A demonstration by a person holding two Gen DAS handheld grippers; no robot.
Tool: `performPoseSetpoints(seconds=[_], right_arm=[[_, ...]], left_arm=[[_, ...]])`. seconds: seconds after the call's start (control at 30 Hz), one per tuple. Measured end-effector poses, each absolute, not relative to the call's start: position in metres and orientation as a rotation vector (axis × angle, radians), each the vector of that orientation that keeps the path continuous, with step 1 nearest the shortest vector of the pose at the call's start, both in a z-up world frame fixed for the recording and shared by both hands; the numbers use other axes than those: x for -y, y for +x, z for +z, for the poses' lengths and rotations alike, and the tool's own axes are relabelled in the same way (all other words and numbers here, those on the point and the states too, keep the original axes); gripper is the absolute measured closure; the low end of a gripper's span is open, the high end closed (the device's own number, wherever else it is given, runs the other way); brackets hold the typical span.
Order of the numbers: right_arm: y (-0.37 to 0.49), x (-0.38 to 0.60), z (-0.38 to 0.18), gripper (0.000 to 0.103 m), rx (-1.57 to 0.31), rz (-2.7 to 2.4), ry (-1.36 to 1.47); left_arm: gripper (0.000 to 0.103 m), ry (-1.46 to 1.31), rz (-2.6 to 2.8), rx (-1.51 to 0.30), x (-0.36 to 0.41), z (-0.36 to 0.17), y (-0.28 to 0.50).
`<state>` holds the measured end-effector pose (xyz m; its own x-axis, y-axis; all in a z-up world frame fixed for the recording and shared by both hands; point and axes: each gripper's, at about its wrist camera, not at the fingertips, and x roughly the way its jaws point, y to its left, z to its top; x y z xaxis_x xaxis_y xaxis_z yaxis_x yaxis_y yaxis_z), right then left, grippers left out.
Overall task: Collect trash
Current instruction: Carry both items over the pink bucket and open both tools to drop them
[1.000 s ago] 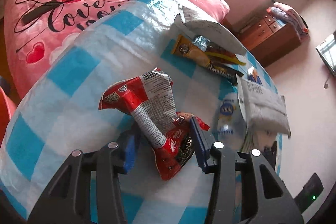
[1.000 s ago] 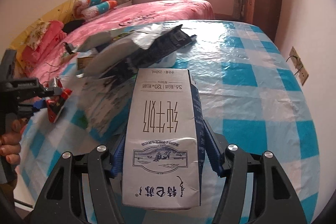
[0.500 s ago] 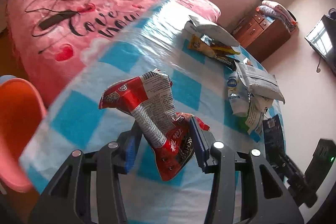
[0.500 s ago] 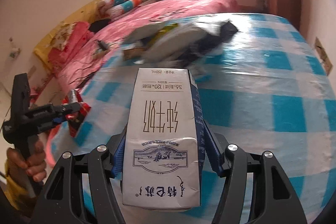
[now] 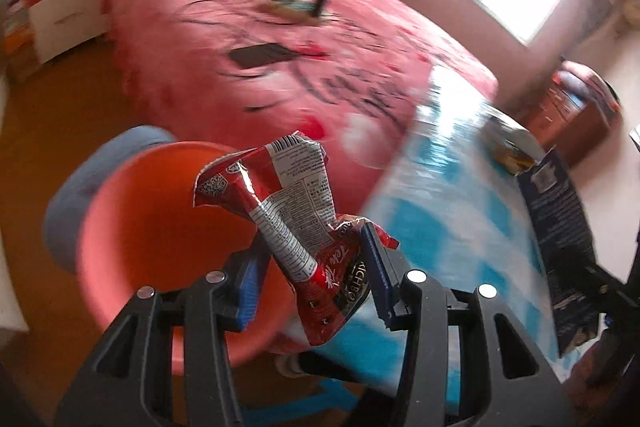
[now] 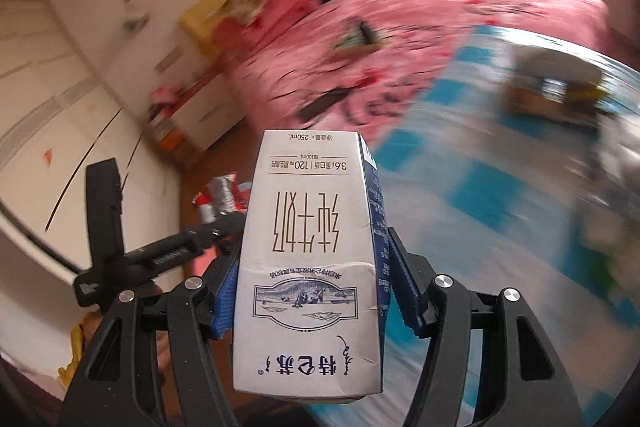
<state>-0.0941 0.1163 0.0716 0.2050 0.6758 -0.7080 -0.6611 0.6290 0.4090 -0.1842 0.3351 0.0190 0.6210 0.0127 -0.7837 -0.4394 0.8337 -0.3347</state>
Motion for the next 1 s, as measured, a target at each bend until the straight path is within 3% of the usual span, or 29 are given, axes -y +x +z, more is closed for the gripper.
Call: performPoseSetpoints(seconds=[0.47,0.53,0.6,0.87,1.0], right_arm=[[-0.094,-0.267,0.019,0.036,-1.075,1.091,-0.104],[-0.092,-0.275,0.010,0.024,-1.086,1.090,-0.106],[-0.089,-0.273,0.005,0.017,-1.093,1.068,-0.092],[-0.077,-0.220,0.024,0.017,-1.030,0.956,0.001],[-0.081,-0.186,0.037,0.013,-0.963,0.901,0.027]], left_arm=[[0.054,-0.621,0.461,-0.944,-0.421,-0.052,-0.209],[0.045,-0.617,0.471,-0.940,-0.423,-0.057,-0.210],[0.021,-0.595,0.502,-0.927,-0.425,-0.058,-0.213],[0.019,-0.533,0.521,-0.866,-0.432,-0.051,-0.216],[0.016,-0.494,0.452,-0.744,-0.425,-0.035,-0.220]])
